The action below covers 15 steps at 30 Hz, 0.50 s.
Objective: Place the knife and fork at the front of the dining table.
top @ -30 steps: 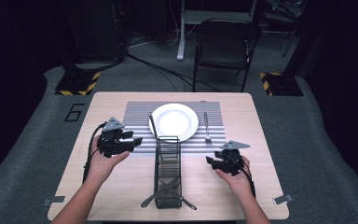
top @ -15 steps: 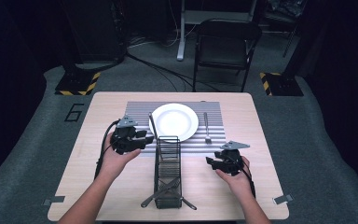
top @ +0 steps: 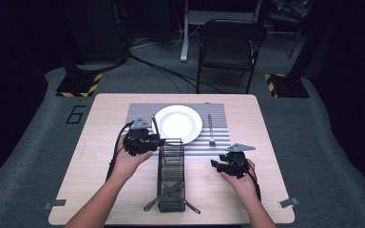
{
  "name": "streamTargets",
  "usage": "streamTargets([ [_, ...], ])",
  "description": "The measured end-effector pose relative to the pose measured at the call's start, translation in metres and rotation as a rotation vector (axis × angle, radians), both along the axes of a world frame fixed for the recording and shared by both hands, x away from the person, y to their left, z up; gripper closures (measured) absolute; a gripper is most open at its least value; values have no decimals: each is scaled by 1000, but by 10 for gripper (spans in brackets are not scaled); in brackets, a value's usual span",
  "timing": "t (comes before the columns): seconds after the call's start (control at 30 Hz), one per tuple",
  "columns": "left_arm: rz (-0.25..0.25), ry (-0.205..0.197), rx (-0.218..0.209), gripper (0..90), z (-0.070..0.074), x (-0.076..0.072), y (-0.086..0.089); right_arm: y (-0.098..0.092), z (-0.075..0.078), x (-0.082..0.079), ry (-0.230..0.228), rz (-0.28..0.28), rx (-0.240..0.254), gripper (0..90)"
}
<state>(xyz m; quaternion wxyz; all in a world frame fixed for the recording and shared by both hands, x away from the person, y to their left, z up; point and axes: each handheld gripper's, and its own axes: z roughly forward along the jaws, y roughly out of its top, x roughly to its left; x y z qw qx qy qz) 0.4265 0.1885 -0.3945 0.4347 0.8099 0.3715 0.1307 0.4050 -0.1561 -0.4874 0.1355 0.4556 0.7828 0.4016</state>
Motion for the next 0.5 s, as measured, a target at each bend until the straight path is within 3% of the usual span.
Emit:
streamTargets([
  [0.33, 8, -15, 13, 715, -1, 1, -2, -1, -1, 1, 12, -7, 5, 504],
  [0.5, 23, -21, -4, 775, -2, -1, -1, -2, -2, 2, 12, -11, 3, 504],
])
